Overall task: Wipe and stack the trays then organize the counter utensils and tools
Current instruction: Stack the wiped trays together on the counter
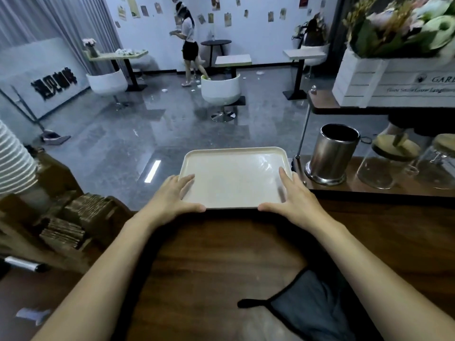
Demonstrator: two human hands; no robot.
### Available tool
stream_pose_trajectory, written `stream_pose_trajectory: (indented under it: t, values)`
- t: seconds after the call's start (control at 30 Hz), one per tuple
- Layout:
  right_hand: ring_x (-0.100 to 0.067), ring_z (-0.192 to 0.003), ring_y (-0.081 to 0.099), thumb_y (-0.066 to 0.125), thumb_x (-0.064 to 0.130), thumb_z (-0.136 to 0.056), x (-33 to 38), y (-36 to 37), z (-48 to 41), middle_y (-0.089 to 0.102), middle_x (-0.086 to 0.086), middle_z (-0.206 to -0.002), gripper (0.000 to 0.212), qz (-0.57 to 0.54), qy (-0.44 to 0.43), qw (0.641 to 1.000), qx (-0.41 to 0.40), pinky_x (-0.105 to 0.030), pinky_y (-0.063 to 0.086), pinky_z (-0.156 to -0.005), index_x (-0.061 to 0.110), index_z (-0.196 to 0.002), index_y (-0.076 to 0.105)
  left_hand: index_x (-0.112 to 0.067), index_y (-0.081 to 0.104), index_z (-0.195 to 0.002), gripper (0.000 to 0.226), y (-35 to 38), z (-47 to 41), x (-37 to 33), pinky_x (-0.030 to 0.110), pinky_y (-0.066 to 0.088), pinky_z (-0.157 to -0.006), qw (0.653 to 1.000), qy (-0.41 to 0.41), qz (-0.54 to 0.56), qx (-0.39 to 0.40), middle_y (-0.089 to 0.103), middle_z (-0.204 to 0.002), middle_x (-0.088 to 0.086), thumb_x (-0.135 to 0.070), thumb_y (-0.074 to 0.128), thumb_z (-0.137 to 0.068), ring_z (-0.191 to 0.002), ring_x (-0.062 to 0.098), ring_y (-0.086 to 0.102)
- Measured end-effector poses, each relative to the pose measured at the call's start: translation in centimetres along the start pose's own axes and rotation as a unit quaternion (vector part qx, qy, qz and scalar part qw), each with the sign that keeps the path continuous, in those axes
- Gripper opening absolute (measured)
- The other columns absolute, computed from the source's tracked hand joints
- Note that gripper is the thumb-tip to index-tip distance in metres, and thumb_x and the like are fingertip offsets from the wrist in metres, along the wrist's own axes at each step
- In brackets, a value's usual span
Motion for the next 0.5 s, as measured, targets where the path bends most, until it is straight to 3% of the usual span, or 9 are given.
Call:
stream_pose_trajectory:
  t: [0.23, 0.5]
  values:
    - [-0.024, -0.153, 0.013, 0.078, 0.072, -0.063, 0.4, 0.6, -2.4, 0.012, -0.006, -0.166, 0.127, -0.009, 0.01, 1.0, -0.007, -0.038, 0.021, -0.118, 0.031, -0.161, 0.009, -0.032, 0.024, -0.161, 0.135, 0.1, -3.5, 2.1, 0.045, 0.018, -0.125, 1.0, -0.005, 0.026, 0.01, 0.031, -0.162, 0.0, -0.083, 0.071, -0.046, -0.153, 0.015, 0.017]
    - [-0.031, -0.151, 0.018, 0.076, 0.072, -0.066, -0.3, 0.6, -3.5, 0.008, -0.004, -0.166, 0.123, 0.033, 0.038, 0.999, 0.018, -0.04, 0.023, -0.117, 0.031, -0.161, 0.01, -0.024, 0.02, -0.162, 0.143, 0.7, -5.6, 2.5, 0.045, 0.022, -0.124, 0.998, 0.01, -0.059, 0.034, 0.033, -0.16, 0.001, -0.096, 0.058, -0.046, -0.153, 0.015, 0.015]
Point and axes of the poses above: each hand's wrist, its own z-axis away from the middle knuckle, its own y-axis out of the palm, x = y × z, the point moved 6 cm from there along -z, towards the middle knuckle
